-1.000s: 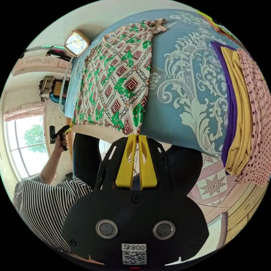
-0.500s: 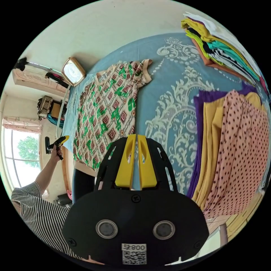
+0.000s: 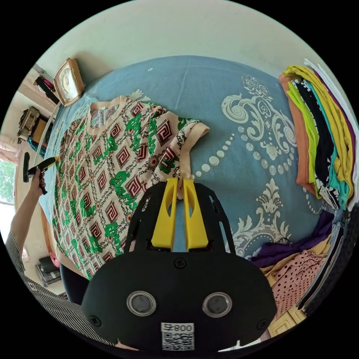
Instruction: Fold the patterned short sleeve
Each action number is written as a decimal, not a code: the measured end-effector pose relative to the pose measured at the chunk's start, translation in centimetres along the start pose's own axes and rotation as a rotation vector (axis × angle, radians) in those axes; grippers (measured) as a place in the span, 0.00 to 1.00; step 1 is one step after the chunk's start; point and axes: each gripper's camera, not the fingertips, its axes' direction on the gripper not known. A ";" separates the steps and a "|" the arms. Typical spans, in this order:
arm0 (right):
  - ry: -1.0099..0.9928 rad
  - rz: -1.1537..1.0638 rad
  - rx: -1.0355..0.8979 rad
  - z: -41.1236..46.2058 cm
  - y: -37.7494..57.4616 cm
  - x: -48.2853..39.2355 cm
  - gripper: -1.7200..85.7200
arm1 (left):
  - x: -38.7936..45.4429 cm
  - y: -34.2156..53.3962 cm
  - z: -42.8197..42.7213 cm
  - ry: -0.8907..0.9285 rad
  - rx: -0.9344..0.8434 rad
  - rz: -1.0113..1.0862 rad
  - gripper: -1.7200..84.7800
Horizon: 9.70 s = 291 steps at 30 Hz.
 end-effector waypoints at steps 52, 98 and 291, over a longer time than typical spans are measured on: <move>-0.189 -0.145 0.236 -3.6 -21.5 -8.4 0.02 | 26.5 -19.5 -11.2 0.153 0.140 0.355 0.03; -0.189 0.091 0.281 2.9 3.0 -5.8 0.10 | 73.5 -21.3 -27.6 0.549 -0.069 0.864 0.11; 0.042 -0.975 -0.054 -67.2 -63.9 -72.7 0.06 | 4.5 13.3 10.3 0.665 0.398 -0.200 0.04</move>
